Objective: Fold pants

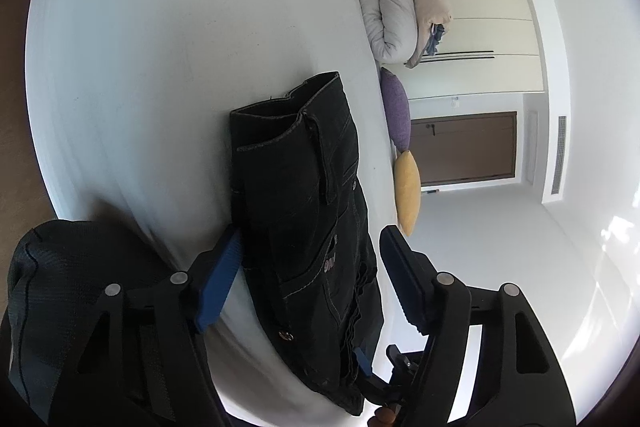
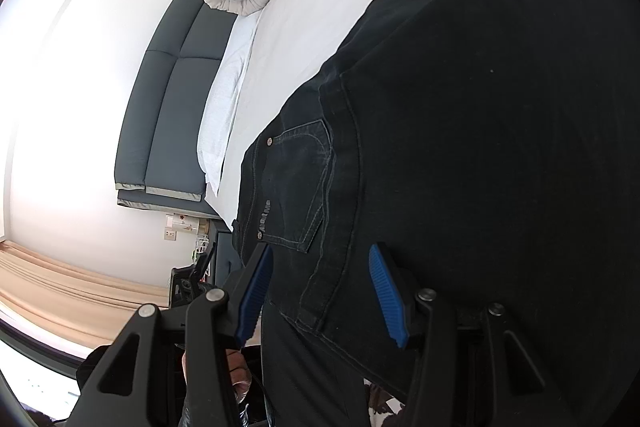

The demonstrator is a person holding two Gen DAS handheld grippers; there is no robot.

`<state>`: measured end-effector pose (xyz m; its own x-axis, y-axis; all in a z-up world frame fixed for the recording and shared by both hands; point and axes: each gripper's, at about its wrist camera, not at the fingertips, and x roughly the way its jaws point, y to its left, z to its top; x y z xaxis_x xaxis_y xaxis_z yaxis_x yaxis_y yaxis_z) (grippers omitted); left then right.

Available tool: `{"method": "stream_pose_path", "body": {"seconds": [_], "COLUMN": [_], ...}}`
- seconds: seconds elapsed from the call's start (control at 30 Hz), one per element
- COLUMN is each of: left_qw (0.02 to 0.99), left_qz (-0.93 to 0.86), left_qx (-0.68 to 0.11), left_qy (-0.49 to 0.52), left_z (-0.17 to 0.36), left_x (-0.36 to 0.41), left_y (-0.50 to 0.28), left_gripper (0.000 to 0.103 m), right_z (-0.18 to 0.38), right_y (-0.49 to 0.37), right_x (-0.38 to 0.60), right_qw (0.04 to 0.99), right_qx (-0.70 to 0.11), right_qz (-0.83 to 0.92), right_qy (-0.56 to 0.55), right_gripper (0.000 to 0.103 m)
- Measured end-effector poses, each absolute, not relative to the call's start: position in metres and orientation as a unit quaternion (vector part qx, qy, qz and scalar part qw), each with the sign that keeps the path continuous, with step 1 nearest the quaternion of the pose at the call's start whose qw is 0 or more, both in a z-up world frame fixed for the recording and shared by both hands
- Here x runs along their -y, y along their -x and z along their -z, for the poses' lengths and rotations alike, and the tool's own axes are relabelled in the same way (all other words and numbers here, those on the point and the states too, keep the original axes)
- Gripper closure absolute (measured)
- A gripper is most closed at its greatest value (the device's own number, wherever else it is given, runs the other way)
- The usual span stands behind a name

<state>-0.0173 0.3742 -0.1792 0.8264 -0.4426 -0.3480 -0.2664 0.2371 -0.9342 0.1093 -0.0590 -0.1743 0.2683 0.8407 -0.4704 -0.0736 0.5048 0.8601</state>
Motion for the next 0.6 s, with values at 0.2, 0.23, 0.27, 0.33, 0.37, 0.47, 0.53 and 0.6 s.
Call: {"method": "stream_pose_path", "body": {"seconds": [0.2, 0.23, 0.27, 0.33, 0.37, 0.47, 0.53, 0.6], "left_qw": [0.712, 0.707, 0.701, 0.691, 0.687, 0.670, 0.657, 0.663], "left_qz": [0.067, 0.068, 0.070, 0.075, 0.077, 0.083, 0.086, 0.082], "left_qx": [-0.294, -0.293, -0.292, -0.289, -0.286, -0.265, -0.238, -0.228], "left_qy": [0.634, 0.640, 0.646, 0.659, 0.664, 0.688, 0.710, 0.709], "left_z": [0.197, 0.200, 0.202, 0.206, 0.208, 0.215, 0.221, 0.224], "left_x": [-0.377, -0.379, -0.380, -0.383, -0.384, -0.390, -0.396, -0.400], "left_y": [0.013, 0.013, 0.012, 0.010, 0.009, 0.014, 0.019, 0.020], "left_gripper": [0.035, 0.035, 0.035, 0.035, 0.035, 0.035, 0.035, 0.035], "right_z": [0.176, 0.176, 0.176, 0.176, 0.176, 0.177, 0.177, 0.177], "right_y": [-0.111, -0.111, -0.111, -0.111, -0.111, -0.111, -0.111, -0.111], "right_x": [0.058, 0.058, 0.058, 0.058, 0.058, 0.060, 0.061, 0.062], "right_qw": [0.701, 0.701, 0.701, 0.700, 0.699, 0.698, 0.698, 0.698], "right_qx": [-0.510, -0.510, -0.510, -0.509, -0.509, -0.508, -0.508, -0.508], "right_qz": [-0.329, -0.329, -0.330, -0.332, -0.333, -0.334, -0.334, -0.334], "right_qy": [-0.376, -0.375, -0.375, -0.375, -0.376, -0.379, -0.378, -0.377], "right_gripper": [0.050, 0.050, 0.050, 0.050, 0.050, 0.050, 0.051, 0.052]}}
